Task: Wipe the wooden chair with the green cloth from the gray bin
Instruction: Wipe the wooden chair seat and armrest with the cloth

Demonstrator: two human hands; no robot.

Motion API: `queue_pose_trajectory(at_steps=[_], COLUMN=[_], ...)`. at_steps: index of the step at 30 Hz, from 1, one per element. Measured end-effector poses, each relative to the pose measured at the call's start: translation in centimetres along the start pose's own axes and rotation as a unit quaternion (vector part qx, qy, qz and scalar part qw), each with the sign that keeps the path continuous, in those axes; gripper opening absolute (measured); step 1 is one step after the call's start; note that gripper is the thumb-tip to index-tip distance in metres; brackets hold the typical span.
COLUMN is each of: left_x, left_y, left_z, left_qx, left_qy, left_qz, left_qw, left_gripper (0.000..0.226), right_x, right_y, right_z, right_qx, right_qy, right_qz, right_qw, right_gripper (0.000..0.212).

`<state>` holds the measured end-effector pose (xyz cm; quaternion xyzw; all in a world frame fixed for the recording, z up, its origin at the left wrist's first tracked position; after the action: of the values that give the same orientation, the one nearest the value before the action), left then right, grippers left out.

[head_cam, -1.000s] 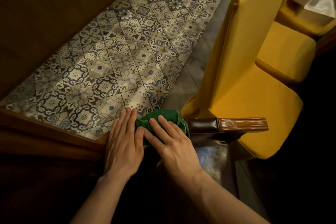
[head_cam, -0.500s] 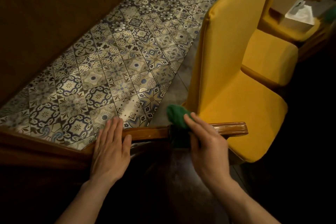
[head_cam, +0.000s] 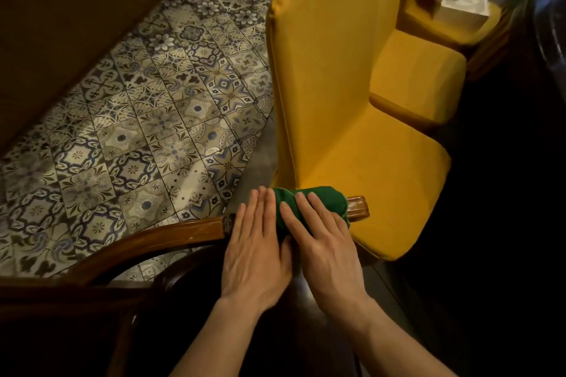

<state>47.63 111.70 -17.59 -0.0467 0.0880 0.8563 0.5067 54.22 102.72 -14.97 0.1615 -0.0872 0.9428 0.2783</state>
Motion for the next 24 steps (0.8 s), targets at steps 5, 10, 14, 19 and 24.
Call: queue_pose_trajectory(at_steps=[5, 10, 14, 19, 24], left_x=[0.3, 0.2, 0.0, -0.3, -0.1], left_y=[0.1, 0.0, 0.0, -0.2, -0.1], left_z=[-0.2, -0.2, -0.2, -0.3, -0.3], left_qx=[-0.008, -0.015, -0.019, -0.018, -0.01], left_qy=[0.018, 0.018, 0.021, 0.034, 0.04], left_qz=[-0.005, 0.001, 0.002, 0.013, 0.006], left_qw=[1.0, 1.0, 1.0, 0.999, 0.999], left_gripper=[0.074, 0.073, 0.074, 0.077, 0.083], right_x=[-1.5, -5.2, -8.7, -8.6, -6.0], right_y=[-0.2, 0.3, 1.0, 1.4, 1.0], right_z=[0.8, 2.7, 4.3, 3.7, 3.1], right_qx=[0.035, 0.031, 0.047, 0.022, -0.001], right_qy=[0.034, 0.051, 0.036, -0.004, 0.012], right_qz=[0.034, 0.015, -0.048, -0.12, -0.094], right_qw=[0.998, 0.998, 0.997, 0.993, 0.995], right_gripper=[0.057, 0.075, 0.078, 0.076, 0.061])
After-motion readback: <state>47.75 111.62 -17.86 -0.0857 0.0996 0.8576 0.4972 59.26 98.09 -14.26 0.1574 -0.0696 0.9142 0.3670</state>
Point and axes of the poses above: each hand's wrist, its own y-axis away from the middle knuckle, its own z-axis out of the back of the hand, x = y × z, the point moved 6 cm from there along -y, towards the middle knuckle, and after that the axes turned 8 degrees about -y, right-handed, at the moved point
